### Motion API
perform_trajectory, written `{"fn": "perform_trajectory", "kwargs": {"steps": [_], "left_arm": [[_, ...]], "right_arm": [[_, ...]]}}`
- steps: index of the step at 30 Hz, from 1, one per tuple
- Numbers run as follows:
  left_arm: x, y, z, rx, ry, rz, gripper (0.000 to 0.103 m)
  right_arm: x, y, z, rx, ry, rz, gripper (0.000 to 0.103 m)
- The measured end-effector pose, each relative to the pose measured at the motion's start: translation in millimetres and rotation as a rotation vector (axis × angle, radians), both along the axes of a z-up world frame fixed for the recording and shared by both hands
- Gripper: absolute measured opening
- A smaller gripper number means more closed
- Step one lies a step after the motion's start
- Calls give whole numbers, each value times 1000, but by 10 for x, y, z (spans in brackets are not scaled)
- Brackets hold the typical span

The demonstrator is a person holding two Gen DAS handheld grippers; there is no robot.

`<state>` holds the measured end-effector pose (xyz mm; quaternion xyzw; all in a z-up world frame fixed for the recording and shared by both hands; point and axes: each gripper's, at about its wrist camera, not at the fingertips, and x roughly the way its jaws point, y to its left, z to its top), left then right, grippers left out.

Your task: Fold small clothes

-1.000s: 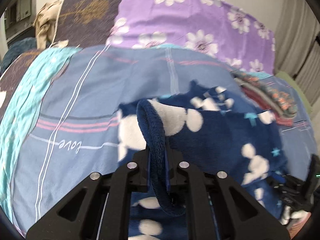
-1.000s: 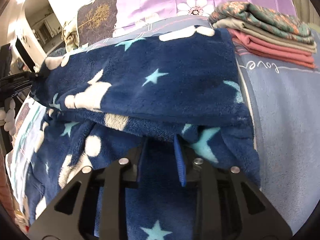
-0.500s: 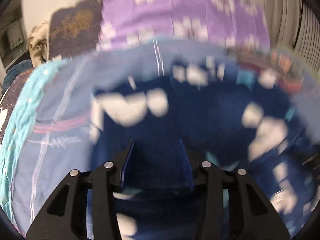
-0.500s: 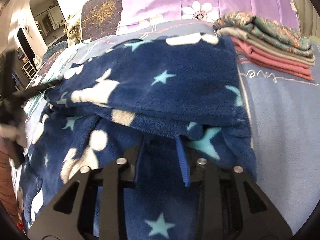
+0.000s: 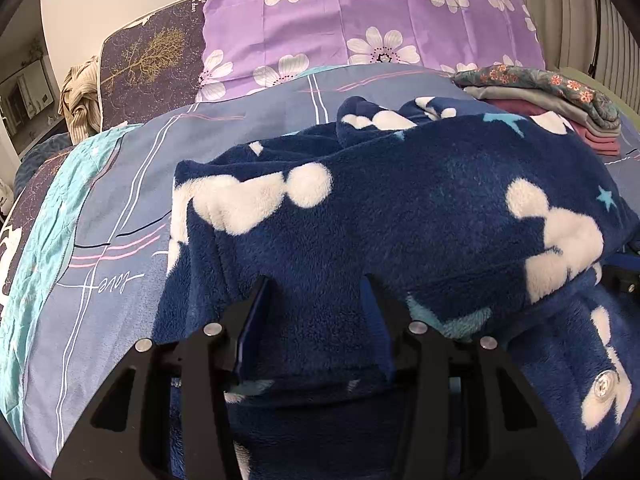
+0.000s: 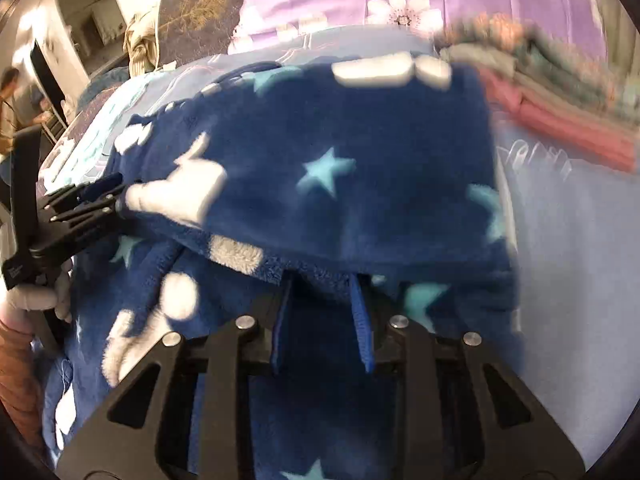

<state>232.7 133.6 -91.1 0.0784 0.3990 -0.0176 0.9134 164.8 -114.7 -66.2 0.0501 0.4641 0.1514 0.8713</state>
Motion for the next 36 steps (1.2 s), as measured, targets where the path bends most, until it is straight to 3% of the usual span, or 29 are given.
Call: {"fn": "perform_trajectory", "kwargs": {"steps": [8, 11, 15, 17, 19, 21, 27, 31, 34, 36], "left_arm": [[-8, -5, -6, -3, -2, 0, 48], [-9, -3, -8, -5, -1, 0, 48], [-11, -5, -5, -1, -2, 0, 48], [-9, -4, -4, -2, -1, 0, 48], [-9, -2, -2, -6, -1, -2, 48], [-3, 4, 0, -7, -1, -2, 48], [-2, 8, 13, -7, 2, -2, 49], [-78, 181, 161, -112, 10, 10, 49], [-366, 259, 360, -146, -34, 31, 50], [-653, 238, 488, -139, -64, -1, 57]], "right_arm": [[-199, 2, 201, -15, -38, 41, 29], [-286, 4, 468, -14, -123, 62, 30], [-215, -49, 667, -63, -222, 39, 42], [-54, -131, 505, -92, -159, -1, 43], [126, -214, 139, -89, -18, -41, 43], [116, -295, 46, -27, -44, -42, 43], [48, -240, 155, -78, -66, -38, 43], [-231, -373, 340, -63, -78, -38, 45], [-520, -539, 441, -75, -102, -40, 48], [-672, -647, 465, -81, -105, -51, 49]]}}
